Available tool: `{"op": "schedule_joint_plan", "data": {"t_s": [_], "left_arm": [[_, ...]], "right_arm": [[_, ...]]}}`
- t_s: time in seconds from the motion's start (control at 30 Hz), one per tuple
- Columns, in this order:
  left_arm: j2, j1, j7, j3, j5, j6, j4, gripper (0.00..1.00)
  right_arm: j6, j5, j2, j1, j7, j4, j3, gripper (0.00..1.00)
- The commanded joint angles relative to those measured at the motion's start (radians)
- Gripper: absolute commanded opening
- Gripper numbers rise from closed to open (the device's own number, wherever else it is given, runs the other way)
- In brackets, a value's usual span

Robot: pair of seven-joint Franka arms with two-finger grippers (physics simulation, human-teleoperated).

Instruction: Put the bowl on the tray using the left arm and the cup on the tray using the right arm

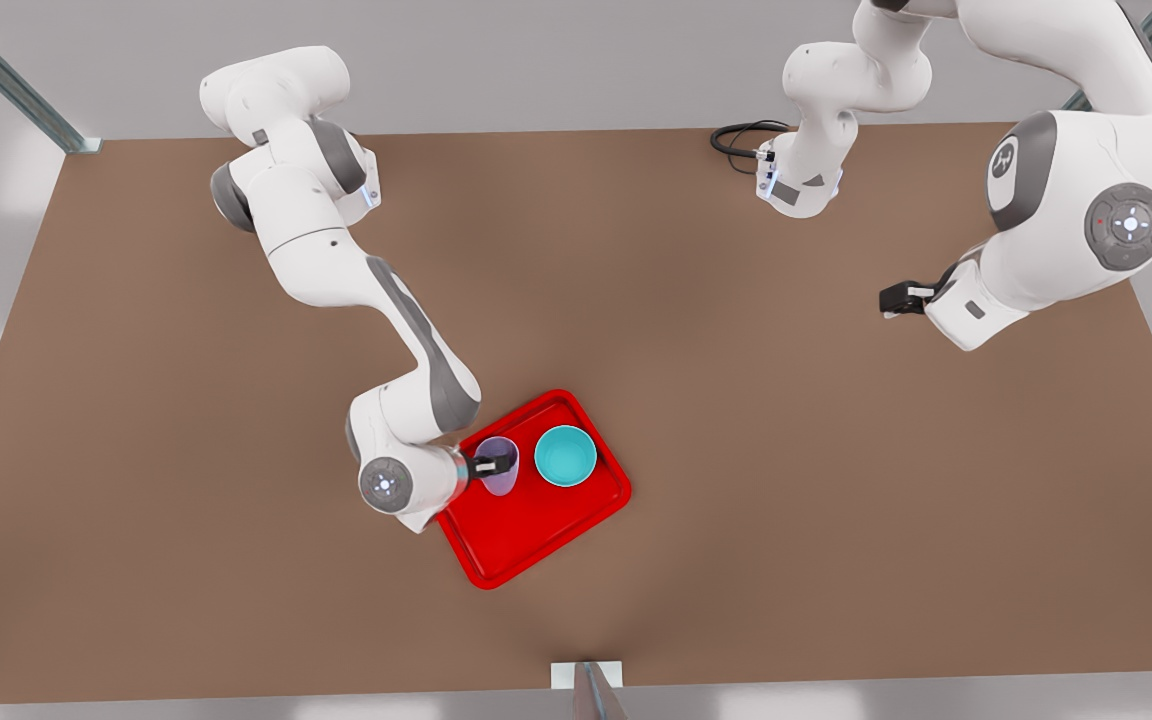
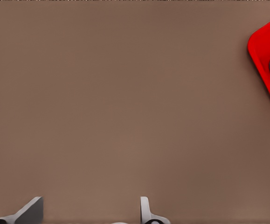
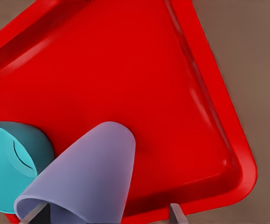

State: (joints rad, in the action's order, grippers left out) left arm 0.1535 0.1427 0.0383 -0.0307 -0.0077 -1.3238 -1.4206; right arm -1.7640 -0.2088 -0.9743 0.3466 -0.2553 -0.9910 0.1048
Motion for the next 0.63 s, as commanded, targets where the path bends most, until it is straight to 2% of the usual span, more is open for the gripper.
{"op": "schedule_joint_plan", "data": {"t_s": [0.0,0.1,0.13,0.17,0.2,0.27,0.3,0.37,0.4,0.5,0.6], "left_arm": [[0.0,0.0,0.0,0.0,0.0,0.0,-0.001,1.0],[0.005,0.0,0.0,0.0,0.0,0.0,-0.001,1.0],[0.005,0.0,0.002,0.0,0.0,0.0,-0.001,1.0],[0.005,0.0,0.003,0.0,0.0,0.0,0.0,1.0],[0.005,0.0,0.006,0.0,0.0,0.0,-0.001,1.0],[0.006,0.0,0.011,0.0,0.002,-0.002,0.0,1.0],[0.006,0.0,0.012,0.0,0.002,-0.002,0.0,1.0],[0.009,0.0,0.015,0.005,0.0,-0.002,0.0,1.0],[0.009,0.0,0.014,0.005,0.0,-0.002,0.0,1.0],[0.021,0.0,0.015,0.006,-0.001,0.002,0.015,1.0],[0.023,0.0,0.015,0.006,0.0,0.003,0.015,1.0]], "right_arm": [[0.03,0.0,0.003,0.0,-0.002,-0.001,0.001,1.0],[0.251,0.028,0.025,0.0,-0.03,0.034,-0.017,1.0],[0.316,0.026,0.048,0.005,-0.041,0.086,-0.066,1.0],[0.311,0.031,0.167,-0.009,-0.041,0.042,-0.088,1.0],[0.25,0.066,0.313,-0.046,-0.041,-0.092,-0.088,1.0],[0.046,0.132,0.666,-0.184,-0.027,-0.452,-0.077,1.0],[0.089,0.23,0.732,-0.215,-0.004,-0.451,-0.077,1.0],[0.202,0.218,0.758,-0.219,0.08,-0.431,-0.149,1.0],[0.261,0.218,0.776,-0.221,0.083,-0.452,-0.146,1.0],[0.258,0.212,0.798,-0.236,0.11,-0.485,-0.093,1.0],[0.258,0.213,0.792,-0.236,0.11,-0.483,-0.086,1.0]]}}
